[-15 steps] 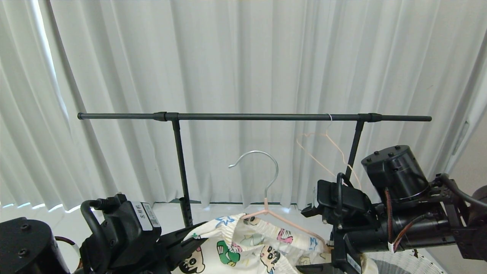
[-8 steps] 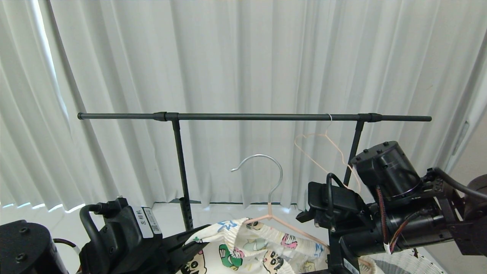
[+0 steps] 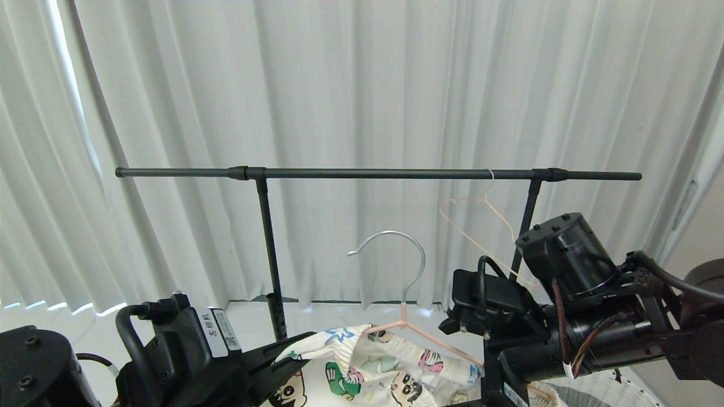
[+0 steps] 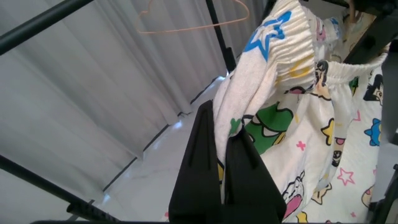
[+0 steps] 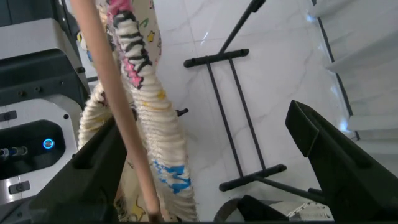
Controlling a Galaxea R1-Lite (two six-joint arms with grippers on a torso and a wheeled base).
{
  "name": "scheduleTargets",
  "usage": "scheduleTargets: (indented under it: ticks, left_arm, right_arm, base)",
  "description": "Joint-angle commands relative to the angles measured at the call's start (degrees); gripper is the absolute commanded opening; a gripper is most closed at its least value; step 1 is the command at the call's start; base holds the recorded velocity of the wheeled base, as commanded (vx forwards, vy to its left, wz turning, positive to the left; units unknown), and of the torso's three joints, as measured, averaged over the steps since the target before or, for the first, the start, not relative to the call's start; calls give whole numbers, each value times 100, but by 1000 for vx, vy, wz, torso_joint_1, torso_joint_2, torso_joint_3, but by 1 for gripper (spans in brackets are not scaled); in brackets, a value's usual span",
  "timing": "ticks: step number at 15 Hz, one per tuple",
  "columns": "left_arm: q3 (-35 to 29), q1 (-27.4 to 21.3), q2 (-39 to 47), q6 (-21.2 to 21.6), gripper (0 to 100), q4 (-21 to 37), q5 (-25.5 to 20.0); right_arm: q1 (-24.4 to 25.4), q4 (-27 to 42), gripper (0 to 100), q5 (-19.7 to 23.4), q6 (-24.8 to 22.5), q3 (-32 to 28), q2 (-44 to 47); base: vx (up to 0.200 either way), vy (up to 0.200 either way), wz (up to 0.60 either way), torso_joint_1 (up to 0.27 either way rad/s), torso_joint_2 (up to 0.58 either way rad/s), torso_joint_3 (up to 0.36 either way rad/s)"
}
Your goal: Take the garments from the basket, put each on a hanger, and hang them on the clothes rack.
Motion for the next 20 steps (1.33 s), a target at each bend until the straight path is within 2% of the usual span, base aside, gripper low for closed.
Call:
scheduleTargets:
  ticks: [1,5,9,10,13,16,20]
  left_arm:
    - [1,0,-2,-7,0,-3,0]
    - [45,9,-2,2,0,-3,18]
    - [53,18,7,19,0,-3,35]
    - [53,18,15,10,100,-3,35]
    - [53,141,-2,2,100,-3,176]
    - [62,510,-240,-16,100,-3,246]
    - [616,581,-802,10,100,6,255]
  right_arm:
    - [4,0,0,-7,-2,-3,11]
    - [4,-35,0,-7,-2,-3,-25]
    - [4,-413,0,-16,-28,6,-42]
    - [4,-475,0,-16,-28,15,-60]
    - [-14,-492,0,-25,-28,15,-209]
    - [-199,-484,0,-95,-19,50,-482]
    - [-744,-484,0,-95,-37,279,-710]
  base:
    - [0,0,0,0,0,0]
    - [0,0,0,0,0,0]
    - [0,0,0,0,0,0]
    - [0,0,0,0,0,0]
    - [0,0,0,0,0,0]
    - [0,0,0,0,0,0]
    - [0,0,0,0,0,0]
